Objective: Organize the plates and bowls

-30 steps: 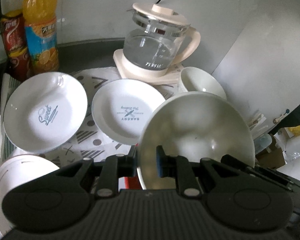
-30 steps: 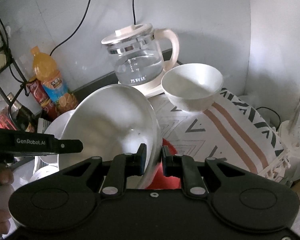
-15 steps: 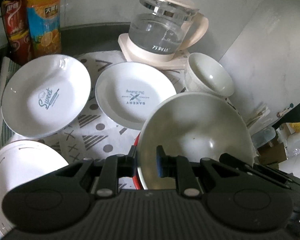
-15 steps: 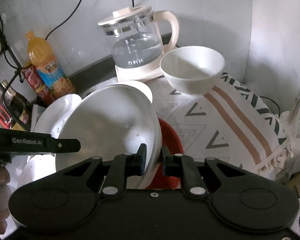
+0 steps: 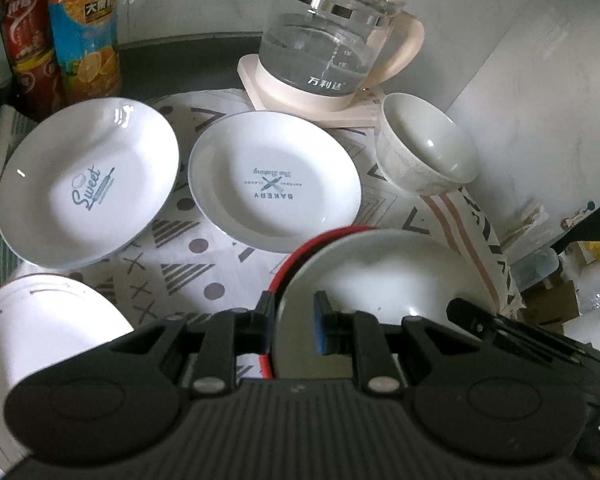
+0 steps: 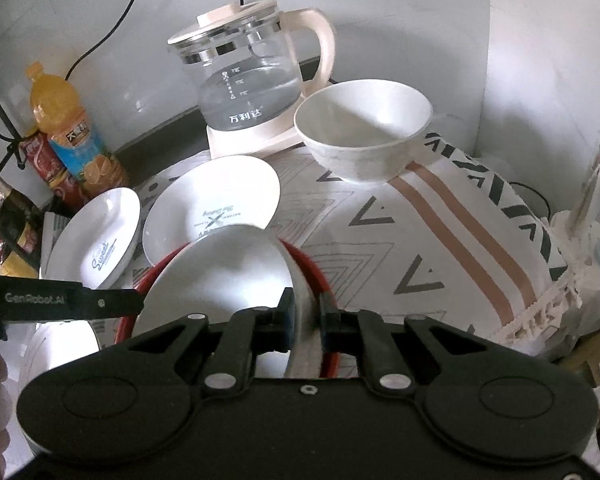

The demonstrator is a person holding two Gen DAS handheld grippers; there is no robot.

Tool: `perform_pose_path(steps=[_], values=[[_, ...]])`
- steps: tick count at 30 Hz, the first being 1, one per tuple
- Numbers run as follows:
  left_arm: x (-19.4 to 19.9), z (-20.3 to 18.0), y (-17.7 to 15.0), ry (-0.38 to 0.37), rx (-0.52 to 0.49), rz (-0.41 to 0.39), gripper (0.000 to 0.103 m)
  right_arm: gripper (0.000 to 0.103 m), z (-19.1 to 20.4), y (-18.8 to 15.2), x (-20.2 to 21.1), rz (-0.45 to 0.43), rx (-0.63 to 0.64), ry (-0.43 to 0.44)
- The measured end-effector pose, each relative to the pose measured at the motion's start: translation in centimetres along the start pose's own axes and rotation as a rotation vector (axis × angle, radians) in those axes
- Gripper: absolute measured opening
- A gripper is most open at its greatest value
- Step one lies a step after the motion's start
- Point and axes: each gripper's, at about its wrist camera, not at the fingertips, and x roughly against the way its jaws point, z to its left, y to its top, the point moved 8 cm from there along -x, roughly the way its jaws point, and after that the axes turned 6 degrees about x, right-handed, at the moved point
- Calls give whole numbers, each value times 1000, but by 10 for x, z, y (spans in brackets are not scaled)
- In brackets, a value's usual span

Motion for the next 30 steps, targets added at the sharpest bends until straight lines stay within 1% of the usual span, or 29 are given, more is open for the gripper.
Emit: perform_pose_path(steps=[4, 5, 6, 7, 8, 9, 10, 11, 12, 13, 14, 15, 17, 19, 21, 24, 30], values=[[3, 4, 6, 21, 9, -12, 21, 11, 4, 2, -3, 8, 29, 2], [3, 4, 7, 25, 13, -13, 24, 14, 4, 2, -4, 13, 32, 6], [4, 5, 8, 27, 17, -15, 28, 21, 4, 3, -3, 14, 28, 16], [5, 5, 10, 31, 18, -18, 30, 25, 5, 5, 0, 8, 28, 22], [7, 5, 11, 32, 16, -24, 35, 30, 5, 7, 3, -3, 37, 23], [8, 4, 13, 33, 15, -31, 42, 31, 6, 10, 6, -14, 44, 25], [9, 3, 14, 33, 15, -39, 46, 31, 6, 12, 8, -19, 48, 36], [11, 2, 17, 34, 17, -48, 52, 31, 6, 13, 9, -21, 44, 49], [11, 1, 19, 35, 18, -56, 56, 31, 6, 14, 10, -22, 39, 55], [12, 0, 22, 34, 20, -63, 57, 32, 4, 16, 11, -23, 33, 56], [12, -2, 25, 34, 21, -69, 61, 35, 3, 17, 11, -25, 25, 59], [12, -3, 28, 35, 24, -74, 65, 41, 1, 19, 12, -30, 16, 61], [11, -7, 34, 35, 25, -85, 68, 49, -3, 24, 15, -50, 3, 61], [9, -13, 40, 29, 18, -89, 69, 50, -8, 29, 17, -65, -1, 64], [5, -18, 45, 27, 18, -90, 70, 55, -14, 36, 16, -76, -9, 66], [0, -26, 54, 23, 22, -97, 70, 60, -25, 45, 13, -86, -22, 53], [-13, -44, 69, 11, 23, -103, 70, 64, -47, 65, 2, -90, -36, 44]])
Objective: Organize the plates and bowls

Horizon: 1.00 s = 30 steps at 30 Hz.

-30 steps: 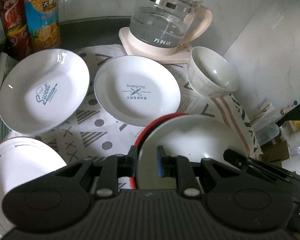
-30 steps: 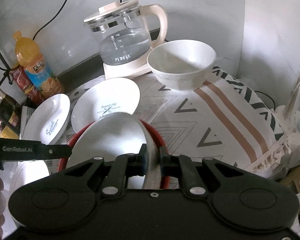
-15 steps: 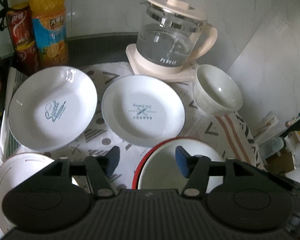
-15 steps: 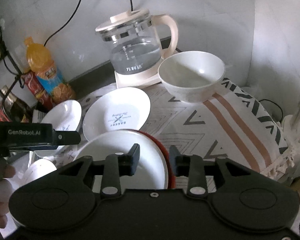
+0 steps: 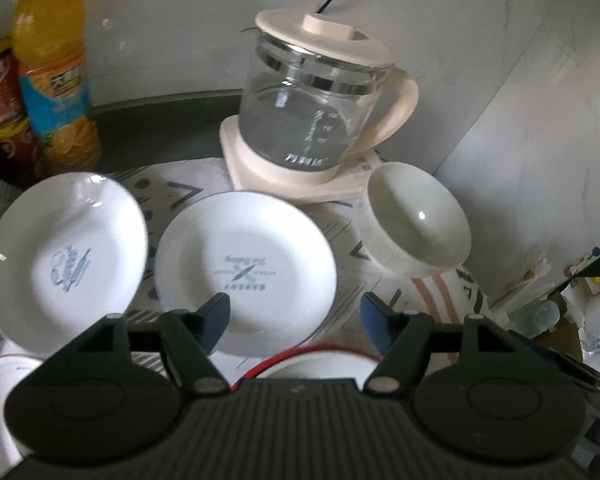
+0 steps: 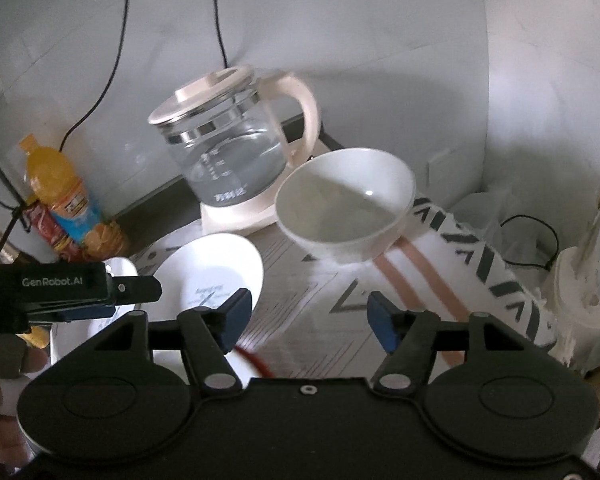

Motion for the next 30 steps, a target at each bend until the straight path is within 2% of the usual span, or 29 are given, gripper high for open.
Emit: perform_pose_path(steps=[14, 16, 20, 21, 23, 26, 30], values=[[-51, -50, 36, -24, 8, 12, 70, 65, -43, 36, -45, 44, -11, -7], [-60, -56, 39, -25, 9, 15, 70, 68, -49, 39, -52, 58, -21, -7], [-78, -64, 44, -17, 23, 27, 70, 84, -56, 44, -63, 67, -10, -7], [-81, -65, 45, -11, 26, 33, 75, 87, -58, 45, -65, 66, -8, -7], [-89, -67, 46, 4, 32, 37, 80, 90, -63, 47, -71, 68, -14, -9], [-98, -72, 49, -4, 41, 38, 80, 95, -73, 50, -78, 71, -42, -8], [-113, -74, 51, 12, 65, 46, 80, 95, -85, 52, -90, 88, -78, -10]])
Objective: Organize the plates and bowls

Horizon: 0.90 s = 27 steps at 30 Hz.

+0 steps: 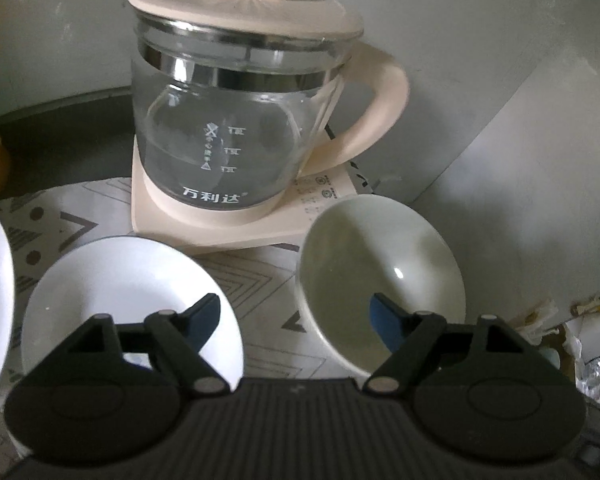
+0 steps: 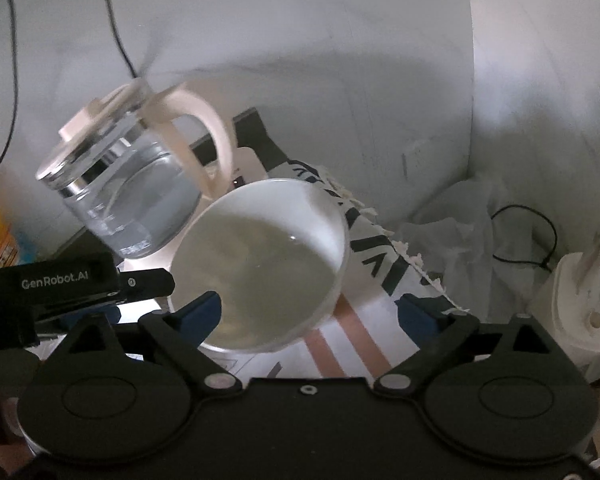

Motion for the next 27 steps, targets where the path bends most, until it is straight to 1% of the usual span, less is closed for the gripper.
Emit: perform_pose_path(steps=[1, 2, 3, 4, 5, 6, 7, 9, 10, 12, 13, 14, 15, 16, 17, 18, 21, 27], values=[[-3, -1, 1, -1, 6, 0, 80, 95, -2, 1, -3, 3, -6, 1], [-6, -2, 1, 0, 9, 1, 80, 92, -2, 2, -5, 1, -10, 4], [-9, -3, 2, 5, 12, 1, 80, 88, -3, 2, -8, 1, -13, 5], [-12, -4, 2, 8, 17, 1, 79, 85, -4, 2, -12, 9, -16, 8], [-15, -4, 2, 8, 21, 2, 79, 80, -4, 2, -16, 20, -20, 12], [-17, -5, 2, 11, 25, 5, 76, 75, -4, 1, -19, 29, -26, 15], [-20, -6, 1, 10, 29, 12, 75, 72, -4, 1, -23, 37, -30, 19], [-25, -6, 0, 17, 41, 21, 65, 61, -3, 1, -29, 51, -27, 22], [-27, -7, 0, 18, 43, 26, 63, 58, -2, 1, -32, 58, -23, 20], [-31, -8, -2, 18, 45, 37, 48, 41, -1, 0, -36, 70, -19, 23], [-32, -9, -3, 17, 47, 43, 44, 38, -1, -1, -38, 78, -18, 22], [-34, -8, -3, 22, 50, 47, 35, 33, -2, -1, -39, 83, -17, 12], [-35, -7, -3, 31, 55, 45, 30, 25, -3, -1, -41, 85, -9, 0], [-36, -6, -3, 31, 64, 42, 28, 21, -4, -1, -41, 83, 3, -8], [-36, -5, -3, 22, 75, 46, 23, 21, -3, 0, -41, 81, 10, -1], [-37, -4, -4, 17, 84, 52, 20, 20, -3, 0, -41, 80, 9, 8], [-37, -3, -6, 24, 76, 51, 18, 20, -2, -2, -40, 82, 13, 7], [-28, -3, -6, 27, 70, 45, 18, 20, 2, -3, -30, 64, 12, 15]])
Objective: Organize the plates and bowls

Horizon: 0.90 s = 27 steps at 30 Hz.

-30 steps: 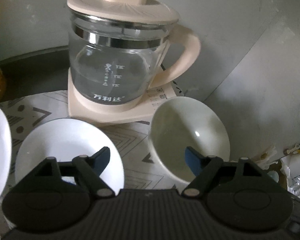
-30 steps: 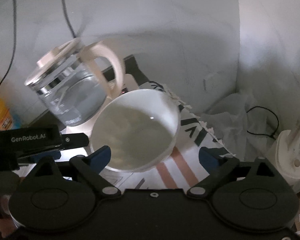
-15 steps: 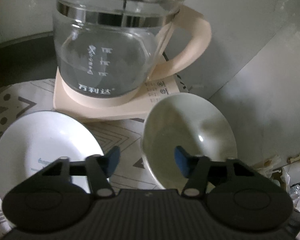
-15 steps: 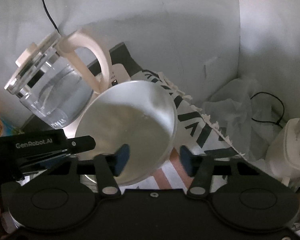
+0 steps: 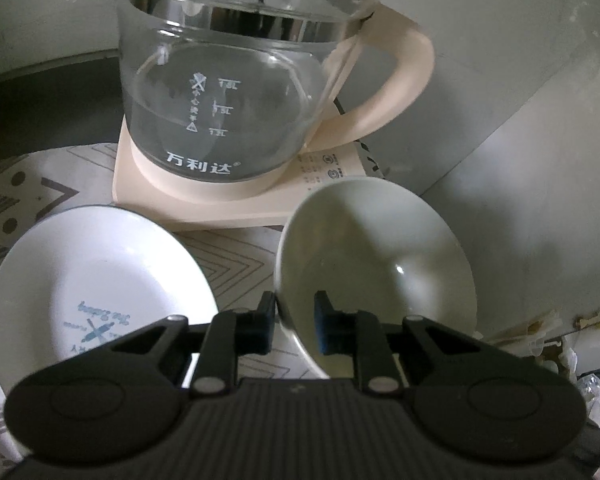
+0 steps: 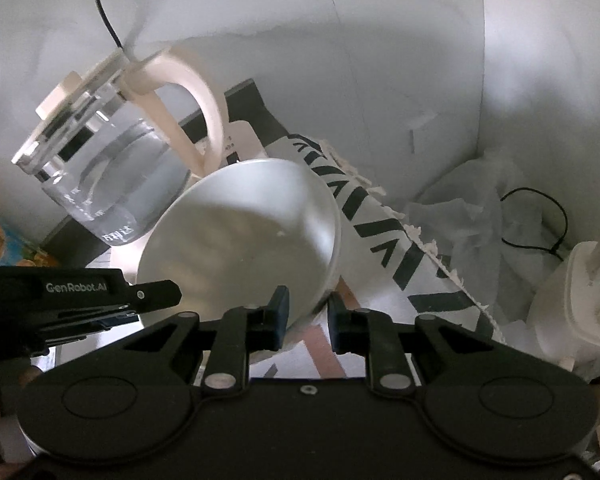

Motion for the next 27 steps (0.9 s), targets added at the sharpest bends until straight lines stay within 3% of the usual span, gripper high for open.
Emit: perform_pose_path(steps=[19, 27], values=[[67, 6, -9, -47, -65, -102, 18, 20, 36, -11, 62, -121, 29, -10], [91, 24, -22, -45, -71, -108, 18, 20, 58, -29, 85, -156, 55, -27]])
